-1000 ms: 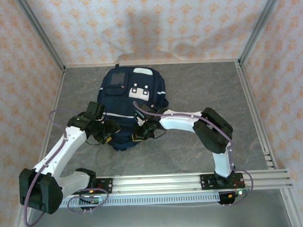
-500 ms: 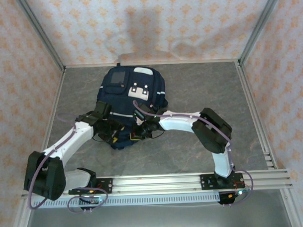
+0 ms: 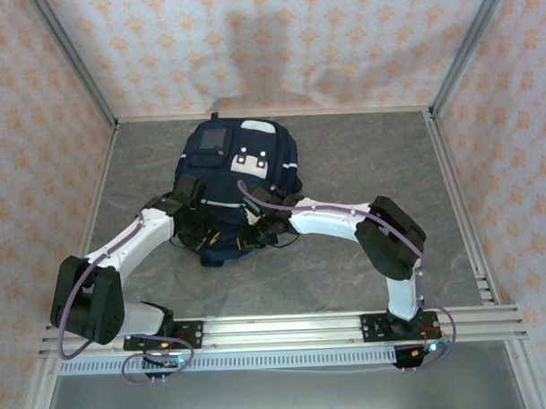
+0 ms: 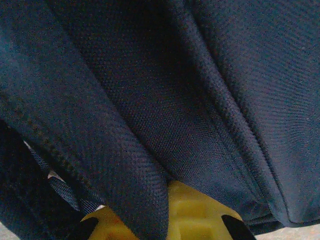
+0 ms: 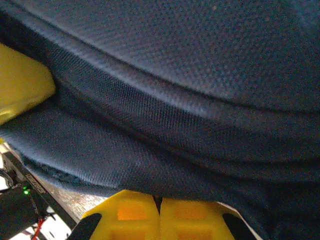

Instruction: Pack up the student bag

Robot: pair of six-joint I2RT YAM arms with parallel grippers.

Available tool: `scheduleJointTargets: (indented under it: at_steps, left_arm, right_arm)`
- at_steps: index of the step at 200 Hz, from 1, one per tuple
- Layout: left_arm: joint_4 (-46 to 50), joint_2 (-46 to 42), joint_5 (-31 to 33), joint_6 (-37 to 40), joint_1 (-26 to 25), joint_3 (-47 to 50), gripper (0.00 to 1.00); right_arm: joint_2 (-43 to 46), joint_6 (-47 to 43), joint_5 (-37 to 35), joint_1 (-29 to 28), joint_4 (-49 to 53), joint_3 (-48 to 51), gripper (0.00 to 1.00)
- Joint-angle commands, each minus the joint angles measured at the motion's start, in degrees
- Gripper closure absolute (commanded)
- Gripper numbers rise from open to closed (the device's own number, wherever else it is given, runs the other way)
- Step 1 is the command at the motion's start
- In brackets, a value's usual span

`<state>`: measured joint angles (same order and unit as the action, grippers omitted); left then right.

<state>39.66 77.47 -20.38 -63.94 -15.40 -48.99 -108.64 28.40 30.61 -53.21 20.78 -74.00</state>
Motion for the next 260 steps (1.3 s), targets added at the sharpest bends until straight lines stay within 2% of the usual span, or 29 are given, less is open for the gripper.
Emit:
scheduleJointTargets:
  at_steps: [1,54,114,134,159,182,197,209,260]
  left_arm:
    - [2.9,-1.1,6.7,3.2,1.4,-1.8,1.00]
    - [3.4,-2.0,5.8,5.1,1.9,-1.2,1.00]
    - [8.4,-1.5,6.9,12.9,1.9,-5.5,1.00]
    - [9.6,-2.4,8.2,14.1,2.1,-6.1,1.00]
    - [10.2,-2.1,8.3,16.2,2.9,-7.6,1.00]
    - [11.4,-1.5,7.7,16.0,3.5,-9.1,0.70]
    - [11.0,-2.4,6.4,13.7,3.6,-9.2,0.57]
    - [9.8,-3.5,4.2,10.9,3.5,-8.1,0.52]
    - [2.8,-5.9,-1.8,-2.1,1.3,-1.7,0.44]
  right_arm:
    - [2.8,-5.0,-8.1,0.9,9.9,1.0,1.00]
    - [4.2,-8.7,-9.0,3.6,13.6,2.6,1.00]
    - [4.1,-11.3,-10.2,9.8,13.3,4.0,1.00]
    - [2.8,-13.0,-9.3,10.2,12.5,2.7,1.00]
    - [-0.4,-12.1,-4.5,9.8,11.3,-0.8,1.00]
    - [-3.5,-11.1,-3.4,7.5,10.9,-4.7,1.00]
    - [-5.1,-9.4,-2.6,6.4,10.6,-6.4,1.00]
    - [-5.6,-7.1,-2.0,5.9,9.0,-6.5,1.00]
    - [-5.7,3.2,0.2,5.6,0.8,-3.8,1.00]
